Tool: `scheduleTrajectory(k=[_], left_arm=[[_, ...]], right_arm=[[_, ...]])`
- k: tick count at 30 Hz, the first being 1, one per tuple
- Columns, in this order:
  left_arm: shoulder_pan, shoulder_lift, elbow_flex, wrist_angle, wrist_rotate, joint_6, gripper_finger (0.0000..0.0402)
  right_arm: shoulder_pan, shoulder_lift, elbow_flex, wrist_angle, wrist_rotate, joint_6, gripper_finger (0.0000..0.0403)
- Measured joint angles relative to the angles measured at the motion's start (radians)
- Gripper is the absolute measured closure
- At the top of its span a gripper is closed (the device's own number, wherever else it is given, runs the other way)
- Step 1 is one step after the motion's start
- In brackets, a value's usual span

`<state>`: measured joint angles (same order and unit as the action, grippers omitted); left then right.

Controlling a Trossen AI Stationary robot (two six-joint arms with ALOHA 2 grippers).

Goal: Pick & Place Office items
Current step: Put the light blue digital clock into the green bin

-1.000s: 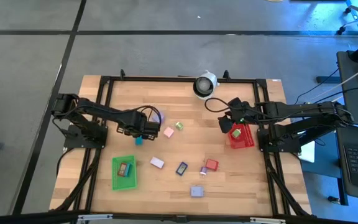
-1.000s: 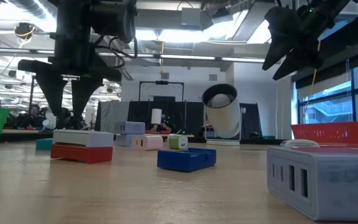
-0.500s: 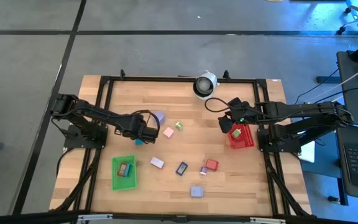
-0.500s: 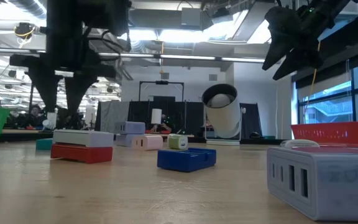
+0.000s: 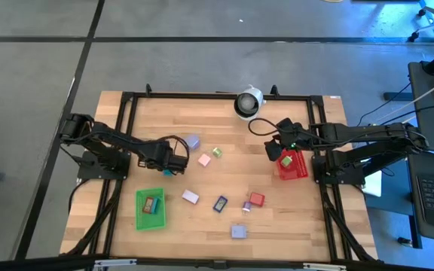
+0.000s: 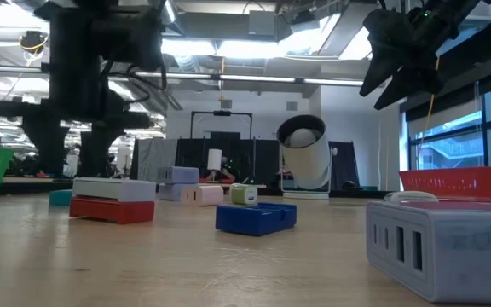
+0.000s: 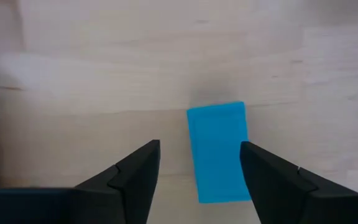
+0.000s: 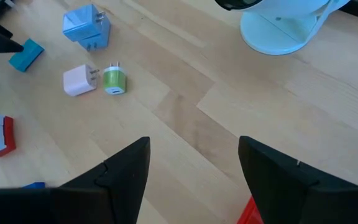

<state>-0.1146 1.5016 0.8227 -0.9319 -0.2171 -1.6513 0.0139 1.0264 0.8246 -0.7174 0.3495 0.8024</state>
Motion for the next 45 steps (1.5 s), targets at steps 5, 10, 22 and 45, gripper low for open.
scheduleTrajectory(k=[5, 10, 22, 45], left_arm=[[-0.002, -0.032, -0.043, 0.063, 0.002, -0.003, 0.0149], [-0.002, -0.032, -0.091, 0.167, 0.022, -0.013, 0.0139], [-0.027, 0.003, -0.141, 0.250, -0.027, -0.007, 0.0153], [-0.033, -0.011, 0.047, 0.313, -0.182, 0.288, 0.0239]], right_arm=[[0.000, 0.000, 0.000, 0.000, 0.000, 0.000, 0.0157], [0.000, 0.000, 0.000, 0.000, 0.000, 0.000, 0.0157], [0.000, 0.000, 0.000, 0.000, -0.002, 0.000, 0.0157], [0.001, 0.000, 0.000, 0.000, 0.000, 0.000, 0.0156]])
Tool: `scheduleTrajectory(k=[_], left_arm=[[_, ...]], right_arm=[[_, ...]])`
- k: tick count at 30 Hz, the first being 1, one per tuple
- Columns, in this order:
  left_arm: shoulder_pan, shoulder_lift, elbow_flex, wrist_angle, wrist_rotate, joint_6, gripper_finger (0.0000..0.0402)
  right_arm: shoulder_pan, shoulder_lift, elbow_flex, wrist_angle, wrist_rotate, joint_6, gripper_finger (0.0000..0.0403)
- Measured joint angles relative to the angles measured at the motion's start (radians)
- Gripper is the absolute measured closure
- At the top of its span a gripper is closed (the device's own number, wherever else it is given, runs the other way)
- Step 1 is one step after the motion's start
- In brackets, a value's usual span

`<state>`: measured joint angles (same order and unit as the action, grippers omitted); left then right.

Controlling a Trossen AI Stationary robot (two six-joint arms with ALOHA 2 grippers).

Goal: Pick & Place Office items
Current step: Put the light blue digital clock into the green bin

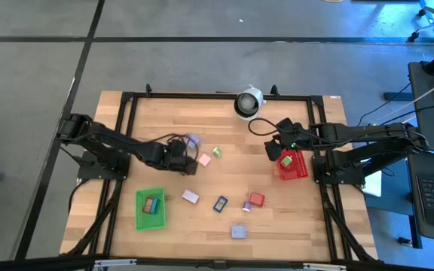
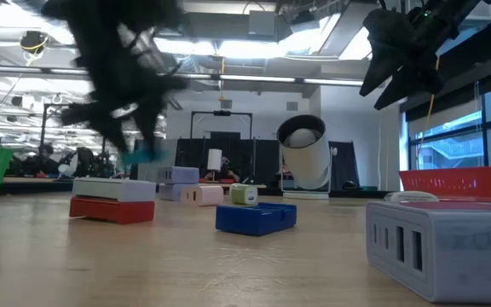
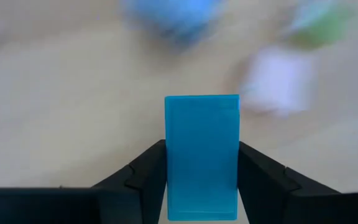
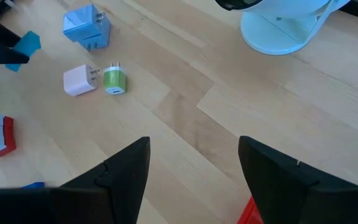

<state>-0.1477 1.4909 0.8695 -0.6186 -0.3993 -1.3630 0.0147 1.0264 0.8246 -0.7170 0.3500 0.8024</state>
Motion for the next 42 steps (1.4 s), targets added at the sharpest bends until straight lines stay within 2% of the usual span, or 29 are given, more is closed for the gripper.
scheduleTrajectory(k=[3, 11, 15, 20, 24, 27, 31, 37, 42], left_arm=[[0.007, -0.007, 0.058, 0.167, -0.042, 0.216, 0.0247], [0.013, -0.008, 0.120, 0.880, -0.034, 0.790, 0.0235], [0.013, -0.009, 0.119, 1.182, -0.019, 0.963, 0.0238], [0.013, -0.009, 0.119, 1.341, -0.038, 1.078, 0.0243], [0.013, -0.009, 0.119, 1.353, -0.100, 1.049, 0.0235], [0.013, -0.009, 0.119, 1.340, -0.107, 1.011, 0.0236], [0.013, -0.009, 0.119, 1.247, -0.109, 0.902, 0.0241], [0.021, -0.009, 0.119, 0.931, -0.136, 0.522, 0.0235], [-0.008, -0.009, 0.119, 0.666, 0.009, 0.170, 0.0241]], right_arm=[[0.000, 0.000, 0.000, 0.000, 0.000, 0.000, 0.0156], [0.000, 0.000, 0.000, 0.002, -0.002, 0.000, 0.0156], [0.000, 0.000, 0.000, 0.003, -0.008, 0.000, 0.0156], [0.000, 0.000, 0.000, 0.003, -0.011, 0.000, 0.0156], [0.000, 0.000, 0.000, 0.003, -0.011, 0.000, 0.0156], [0.000, 0.000, 0.000, 0.003, -0.011, 0.000, 0.0156], [0.000, 0.000, 0.000, 0.003, -0.011, 0.000, 0.0156], [0.000, 0.000, 0.000, 0.003, -0.011, 0.000, 0.0156], [0.000, 0.000, 0.000, 0.003, -0.011, 0.000, 0.0156]])
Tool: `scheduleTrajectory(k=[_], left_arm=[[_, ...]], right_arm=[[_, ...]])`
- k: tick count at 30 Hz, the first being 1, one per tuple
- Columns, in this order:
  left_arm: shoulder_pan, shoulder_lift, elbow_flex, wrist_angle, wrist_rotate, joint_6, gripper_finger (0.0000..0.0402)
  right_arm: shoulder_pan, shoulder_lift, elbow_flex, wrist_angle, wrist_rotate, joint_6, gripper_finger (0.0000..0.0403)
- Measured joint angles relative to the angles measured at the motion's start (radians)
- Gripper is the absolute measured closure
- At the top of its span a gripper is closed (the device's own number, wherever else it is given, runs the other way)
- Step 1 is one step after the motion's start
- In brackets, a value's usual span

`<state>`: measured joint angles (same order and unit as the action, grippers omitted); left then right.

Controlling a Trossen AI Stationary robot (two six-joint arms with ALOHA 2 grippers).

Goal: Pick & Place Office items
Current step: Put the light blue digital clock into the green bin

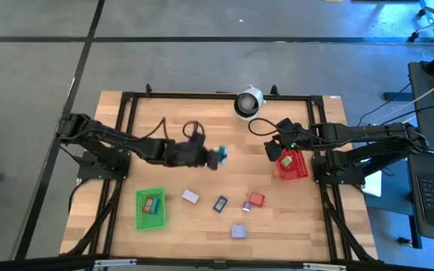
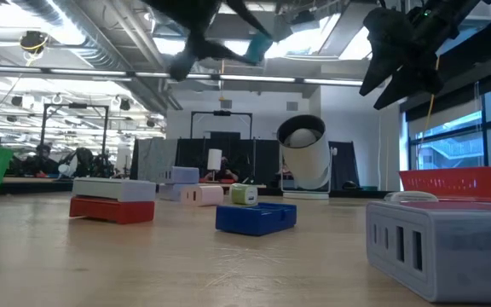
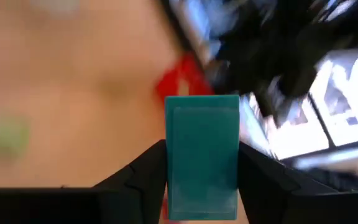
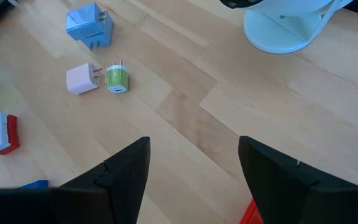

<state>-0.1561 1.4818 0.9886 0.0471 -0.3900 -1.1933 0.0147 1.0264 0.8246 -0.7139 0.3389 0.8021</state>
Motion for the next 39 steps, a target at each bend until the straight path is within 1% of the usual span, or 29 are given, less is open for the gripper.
scheduleTrajectory(k=[3, 9, 12, 16, 20, 23, 25, 32, 34, 39], left_arm=[[-0.056, 0.000, 0.000, -0.102, 0.092, -0.144, 0.0243], [-0.210, -0.004, 0.000, -0.266, 0.183, -0.417, 0.0239], [-0.297, -0.008, 0.000, -0.343, 0.194, -0.587, 0.0240], [-0.412, -0.015, 0.001, -0.484, 0.205, -0.799, 0.0240], [-0.504, -0.014, 0.000, -0.705, 0.223, -1.017, 0.0239], [-0.546, -0.009, 0.000, -0.843, 0.246, -1.156, 0.0239], [-0.563, -0.006, 0.000, -0.893, 0.260, -1.200, 0.0239], [-0.571, 0.023, 0.000, -1.044, 0.357, -1.203, 0.0237], [-0.571, 0.033, 0.000, -1.078, 0.365, -1.203, 0.0236], [-0.571, 0.071, 0.000, -1.114, 0.365, -1.198, 0.0236]], right_arm=[[0.000, 0.000, 0.000, 0.000, 0.000, 0.000, 0.0156], [0.000, 0.000, 0.000, 0.001, 0.000, 0.000, 0.0156], [0.000, 0.000, 0.000, 0.004, 0.001, 0.000, 0.0156], [0.000, 0.000, 0.000, 0.007, 0.037, 0.000, 0.0156], [0.000, 0.000, 0.000, 0.032, 0.070, 0.000, 0.0156], [-0.001, 0.000, 0.000, 0.054, 0.097, 0.000, 0.0156], [0.000, 0.000, 0.000, 0.068, 0.113, 0.000, 0.0156], [-0.001, 0.000, 0.000, 0.076, 0.183, 0.000, 0.0156], [0.000, 0.000, 0.000, 0.078, 0.199, 0.000, 0.0156], [0.000, 0.000, 0.000, 0.087, 0.196, 0.000, 0.0156]])
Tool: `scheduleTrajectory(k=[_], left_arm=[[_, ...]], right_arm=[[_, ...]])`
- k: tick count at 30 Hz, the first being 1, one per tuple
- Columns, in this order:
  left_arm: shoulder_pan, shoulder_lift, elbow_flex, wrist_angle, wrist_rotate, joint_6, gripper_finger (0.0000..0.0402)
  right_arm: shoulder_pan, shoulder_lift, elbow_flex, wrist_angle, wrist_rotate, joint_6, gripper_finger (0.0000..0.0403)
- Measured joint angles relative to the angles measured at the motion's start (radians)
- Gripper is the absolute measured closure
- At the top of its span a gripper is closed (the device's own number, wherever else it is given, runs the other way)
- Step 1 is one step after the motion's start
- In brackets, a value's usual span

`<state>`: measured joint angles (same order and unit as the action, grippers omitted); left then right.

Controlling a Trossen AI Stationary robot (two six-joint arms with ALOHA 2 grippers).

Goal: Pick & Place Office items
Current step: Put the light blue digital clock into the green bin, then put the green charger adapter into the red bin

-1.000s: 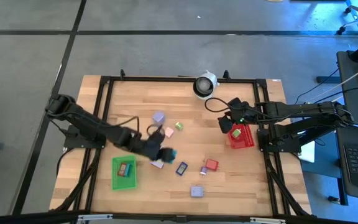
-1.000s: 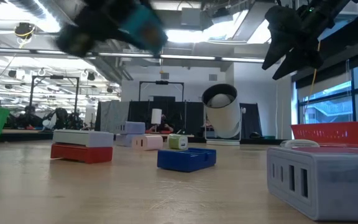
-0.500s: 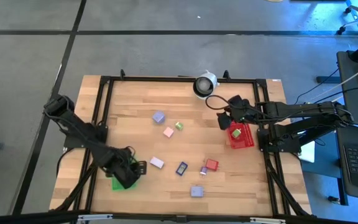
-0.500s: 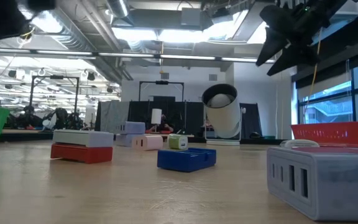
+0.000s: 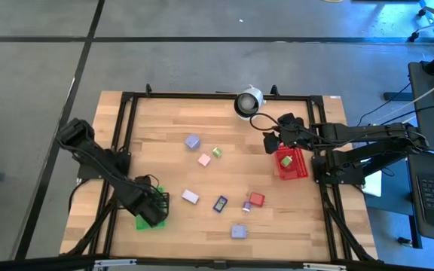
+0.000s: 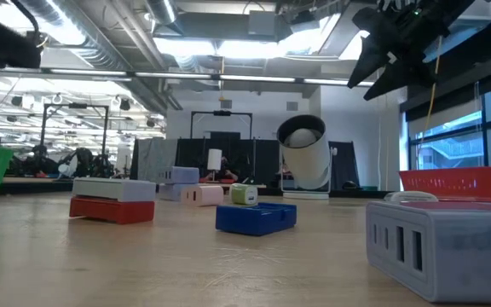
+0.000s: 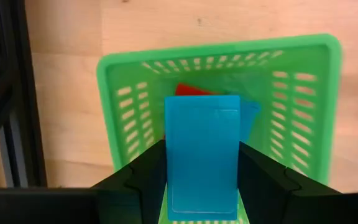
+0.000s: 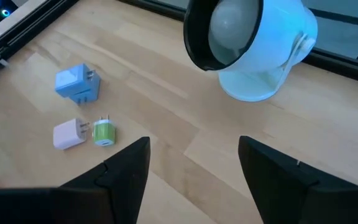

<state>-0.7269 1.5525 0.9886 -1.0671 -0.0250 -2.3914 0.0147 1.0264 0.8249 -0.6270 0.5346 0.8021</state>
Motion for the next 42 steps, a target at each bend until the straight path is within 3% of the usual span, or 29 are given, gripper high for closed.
scheduleTrajectory(k=[14, 21, 28, 35, 38, 42], left_arm=[[0.003, 0.074, 0.000, 0.006, 0.035, 0.049, 0.0233], [0.035, 0.049, 0.000, 0.005, 0.064, 0.094, 0.0201], [0.077, -0.018, 0.000, 0.005, 0.061, 0.235, 0.0171], [0.117, -0.114, 0.000, 0.005, 0.043, 0.426, 0.0169], [0.138, -0.168, 0.000, 0.004, 0.005, 0.493, 0.0174], [0.163, -0.245, 0.000, 0.005, -0.133, 0.562, 0.0181]], right_arm=[[0.000, 0.000, 0.000, 0.011, 0.000, 0.000, 0.0156], [0.000, 0.000, 0.000, 0.041, 0.000, 0.000, 0.0157], [0.000, 0.000, 0.000, 0.106, -0.047, 0.001, 0.0157], [0.000, 0.028, 0.000, 0.224, -0.129, 0.000, 0.0157], [0.000, 0.072, 0.000, 0.311, -0.159, -0.003, 0.0157], [0.000, 0.163, 0.000, 0.415, -0.166, 0.003, 0.0157]])
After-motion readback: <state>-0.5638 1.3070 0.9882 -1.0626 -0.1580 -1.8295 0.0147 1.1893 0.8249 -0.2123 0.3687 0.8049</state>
